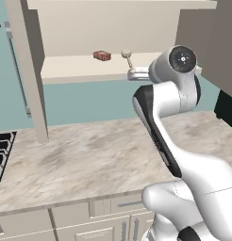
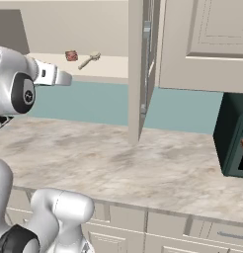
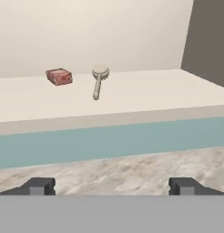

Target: Locate and retrieve the bar soap and dish brush from the cabinet. Place them next to the sink.

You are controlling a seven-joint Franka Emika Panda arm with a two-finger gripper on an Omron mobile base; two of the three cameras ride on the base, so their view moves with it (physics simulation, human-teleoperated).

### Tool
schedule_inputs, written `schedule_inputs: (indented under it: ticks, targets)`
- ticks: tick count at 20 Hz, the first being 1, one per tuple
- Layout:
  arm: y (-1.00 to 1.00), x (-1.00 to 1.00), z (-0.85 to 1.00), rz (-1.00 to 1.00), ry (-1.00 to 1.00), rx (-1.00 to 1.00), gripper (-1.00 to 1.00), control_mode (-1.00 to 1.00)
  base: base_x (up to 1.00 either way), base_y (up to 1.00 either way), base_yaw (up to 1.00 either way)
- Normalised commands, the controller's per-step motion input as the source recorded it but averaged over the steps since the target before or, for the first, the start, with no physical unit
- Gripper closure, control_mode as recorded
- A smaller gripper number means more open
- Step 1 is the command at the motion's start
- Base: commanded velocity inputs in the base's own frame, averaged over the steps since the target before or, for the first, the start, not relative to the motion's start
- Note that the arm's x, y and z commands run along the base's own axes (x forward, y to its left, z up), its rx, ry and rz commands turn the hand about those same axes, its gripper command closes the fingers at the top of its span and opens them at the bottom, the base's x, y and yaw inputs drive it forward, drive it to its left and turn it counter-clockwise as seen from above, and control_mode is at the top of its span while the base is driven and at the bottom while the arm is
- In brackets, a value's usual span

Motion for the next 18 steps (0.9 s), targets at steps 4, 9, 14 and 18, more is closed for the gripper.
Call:
schedule_inputs:
  ticks: [4,9,14,18]
  targets:
    - [0.01,0.33,0.43,0.05,-0.03,0.0,-1.0,-1.0,0.0,0.0,0.0]
    - [0.02,0.42,0.22,0.04,-0.15,0.0,-1.0,-1.0,0.0,0.0,0.0]
    - [0.05,0.3,-0.11,0.0,0.01,-0.04,-1.0,-1.0,0.0,0.0,0.0]
    - [0.0,0.43,-0.06,0.01,0.02,0.0,-1.0,-1.0,0.0,0.0,0.0]
